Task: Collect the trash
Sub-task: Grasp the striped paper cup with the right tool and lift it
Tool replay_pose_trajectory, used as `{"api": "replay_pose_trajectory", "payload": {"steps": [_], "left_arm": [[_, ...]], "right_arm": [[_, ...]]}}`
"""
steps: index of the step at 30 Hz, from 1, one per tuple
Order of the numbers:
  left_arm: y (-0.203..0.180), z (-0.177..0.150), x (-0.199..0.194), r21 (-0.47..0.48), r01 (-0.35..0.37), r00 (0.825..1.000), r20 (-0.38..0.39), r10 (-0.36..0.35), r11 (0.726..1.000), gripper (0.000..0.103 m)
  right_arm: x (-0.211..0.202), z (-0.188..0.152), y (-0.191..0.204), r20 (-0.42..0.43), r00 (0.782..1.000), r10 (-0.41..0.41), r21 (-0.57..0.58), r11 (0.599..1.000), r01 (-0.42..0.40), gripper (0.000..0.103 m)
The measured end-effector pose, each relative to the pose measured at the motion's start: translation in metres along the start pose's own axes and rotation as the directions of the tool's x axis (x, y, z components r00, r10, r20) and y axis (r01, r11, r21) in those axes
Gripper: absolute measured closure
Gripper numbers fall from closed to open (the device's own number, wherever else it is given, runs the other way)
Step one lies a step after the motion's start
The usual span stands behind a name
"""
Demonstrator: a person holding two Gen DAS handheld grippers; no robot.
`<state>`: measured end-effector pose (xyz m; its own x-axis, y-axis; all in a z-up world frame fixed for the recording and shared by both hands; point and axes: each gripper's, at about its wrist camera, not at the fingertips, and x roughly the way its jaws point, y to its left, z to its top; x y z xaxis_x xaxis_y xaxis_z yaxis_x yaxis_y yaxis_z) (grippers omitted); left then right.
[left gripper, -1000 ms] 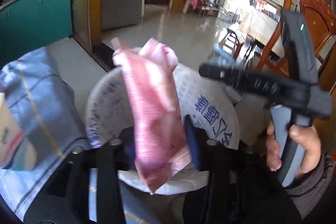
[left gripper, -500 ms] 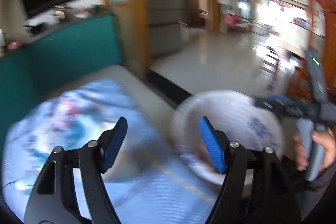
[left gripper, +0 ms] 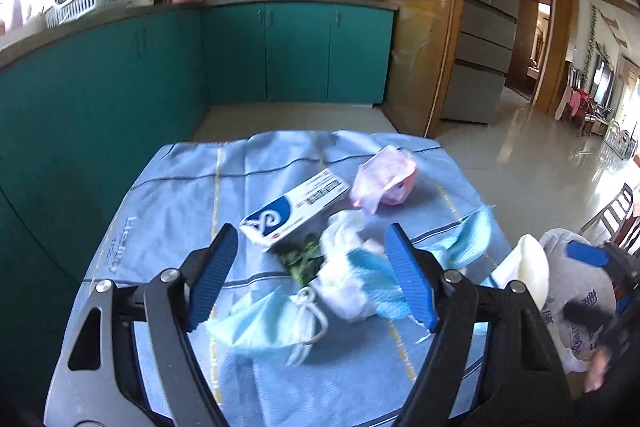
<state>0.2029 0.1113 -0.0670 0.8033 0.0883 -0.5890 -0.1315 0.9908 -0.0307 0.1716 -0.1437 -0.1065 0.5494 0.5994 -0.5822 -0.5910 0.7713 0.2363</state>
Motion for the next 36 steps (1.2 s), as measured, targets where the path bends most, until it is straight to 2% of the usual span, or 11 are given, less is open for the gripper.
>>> {"api": "replay_pose_trajectory", "payload": {"steps": [3,5,9,13,15,18,28,36], "left_arm": [[0.007,-0.004,-0.003,0.005,-0.010,1.000,0.000,0.010,1.000,0.024],[0.010,-0.008,-0.008,0.010,-0.011,1.000,-0.005,0.011,1.000,0.023],[0.015,-0.012,-0.007,0.017,-0.008,1.000,-0.025,0.009,1.000,0.023],[0.020,-0.014,-0.007,0.018,-0.020,0.999,-0.028,0.021,1.000,0.023],[0.024,-0.015,-0.006,0.012,-0.027,0.999,-0.037,0.027,1.000,0.023],[0.031,-0.018,-0.002,0.002,-0.032,0.998,-0.058,0.032,0.999,0.023],[0.043,-0.026,-0.003,-0.016,-0.031,0.996,-0.078,0.030,0.999,0.021],[0.038,-0.035,-0.004,0.031,0.008,0.994,-0.105,-0.005,0.999,0.016]], "right_arm": [[0.023,-0.008,0.019,-0.039,0.999,-0.035,-0.077,0.996,0.032,0.004],[0.042,-0.012,0.022,-0.074,0.997,-0.027,-0.088,0.996,0.020,0.004],[0.073,-0.012,0.022,-0.107,0.991,-0.077,-0.110,0.992,0.065,0.004],[0.084,-0.006,0.022,-0.099,0.995,-0.022,-0.083,0.996,0.014,0.004],[0.084,-0.003,0.024,-0.069,0.998,-0.007,-0.082,0.997,0.002,0.004],[0.082,-0.001,0.033,-0.044,0.999,0.008,-0.084,0.996,-0.011,0.021],[0.050,-0.015,0.049,-0.018,0.997,0.068,-0.080,0.994,-0.070,0.021],[0.025,-0.024,0.051,0.006,0.998,0.055,-0.088,0.995,-0.054,0.021]]}}
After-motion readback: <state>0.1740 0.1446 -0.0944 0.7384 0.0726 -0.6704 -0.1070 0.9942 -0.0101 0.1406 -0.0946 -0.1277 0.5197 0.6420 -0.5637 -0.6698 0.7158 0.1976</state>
